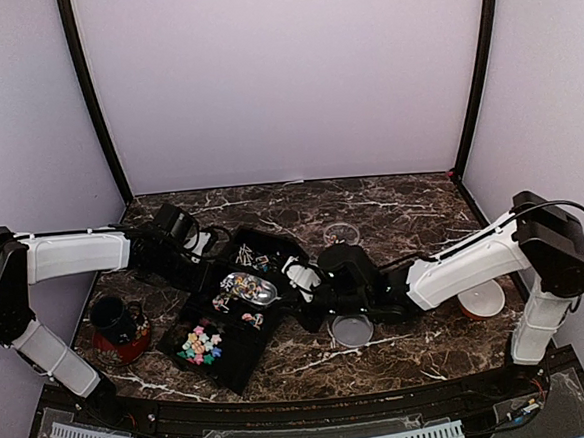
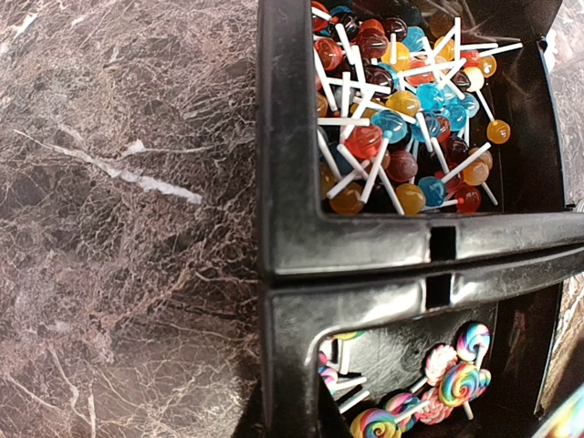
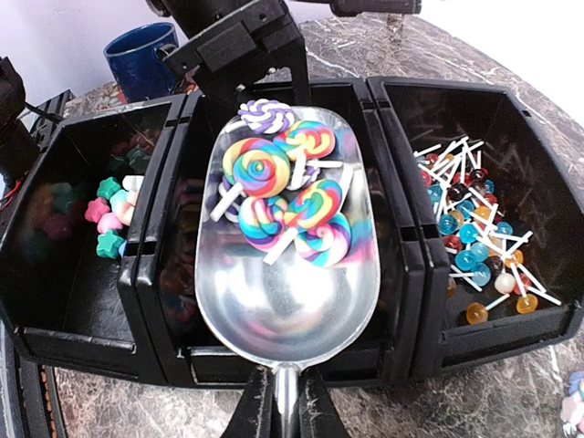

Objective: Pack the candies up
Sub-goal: Place the fake candies in the packing box.

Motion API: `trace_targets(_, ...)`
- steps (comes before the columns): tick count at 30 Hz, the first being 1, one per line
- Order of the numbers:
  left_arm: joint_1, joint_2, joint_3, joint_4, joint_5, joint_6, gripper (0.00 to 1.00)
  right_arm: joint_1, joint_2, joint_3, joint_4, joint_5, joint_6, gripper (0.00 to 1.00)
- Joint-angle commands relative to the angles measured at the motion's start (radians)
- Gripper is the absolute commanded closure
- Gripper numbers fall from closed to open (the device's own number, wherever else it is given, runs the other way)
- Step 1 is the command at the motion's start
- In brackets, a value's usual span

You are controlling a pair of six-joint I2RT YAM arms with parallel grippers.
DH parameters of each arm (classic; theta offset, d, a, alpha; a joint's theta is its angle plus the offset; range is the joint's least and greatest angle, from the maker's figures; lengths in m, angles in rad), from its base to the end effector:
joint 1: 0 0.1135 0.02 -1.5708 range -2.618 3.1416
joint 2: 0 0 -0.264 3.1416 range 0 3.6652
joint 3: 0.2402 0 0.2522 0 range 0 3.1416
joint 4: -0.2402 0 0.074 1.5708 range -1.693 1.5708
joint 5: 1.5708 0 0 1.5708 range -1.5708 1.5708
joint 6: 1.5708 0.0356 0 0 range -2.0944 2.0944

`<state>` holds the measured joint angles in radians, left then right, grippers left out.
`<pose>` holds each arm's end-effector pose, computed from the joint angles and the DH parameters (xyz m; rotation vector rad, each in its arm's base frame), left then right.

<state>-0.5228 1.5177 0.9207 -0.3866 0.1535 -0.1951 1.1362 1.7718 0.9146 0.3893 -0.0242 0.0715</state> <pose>0.2596 -0.1559 0.1981 0.4849 2.5613 -0.4644 0.1576 0.3416 0.1768 -1.0945 1.8268 0.7650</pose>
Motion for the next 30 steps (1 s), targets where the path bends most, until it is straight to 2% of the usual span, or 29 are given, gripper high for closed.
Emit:
trace_targets(1,0.000,-0.071,0.040,0.066,0.058,-0.020,1.00,-0.013,-0.091,-0.042,0.092,0.023,-0.013,1.00)
trace_targets(8,0.000,-0.071,0.040,0.067,0.066,-0.022,1.00,-0.051,-0.139,-0.133,0.201,0.007,0.015,1.00)
trace_targets(14,0.000,-0.070,0.040,0.067,0.072,-0.021,1.00,-0.053,-0.125,-0.131,0.245,-0.015,0.028,1.00)
trace_targets(20,0.000,-0.072,0.040,0.066,0.073,-0.020,1.00,-0.083,-0.223,-0.117,0.120,0.072,-0.003,1.00)
trace_targets(30,0.000,-0.070,0.041,0.066,0.081,-0.024,1.00,-0.183,-0.395,-0.050,-0.272,0.234,-0.054,1.00)
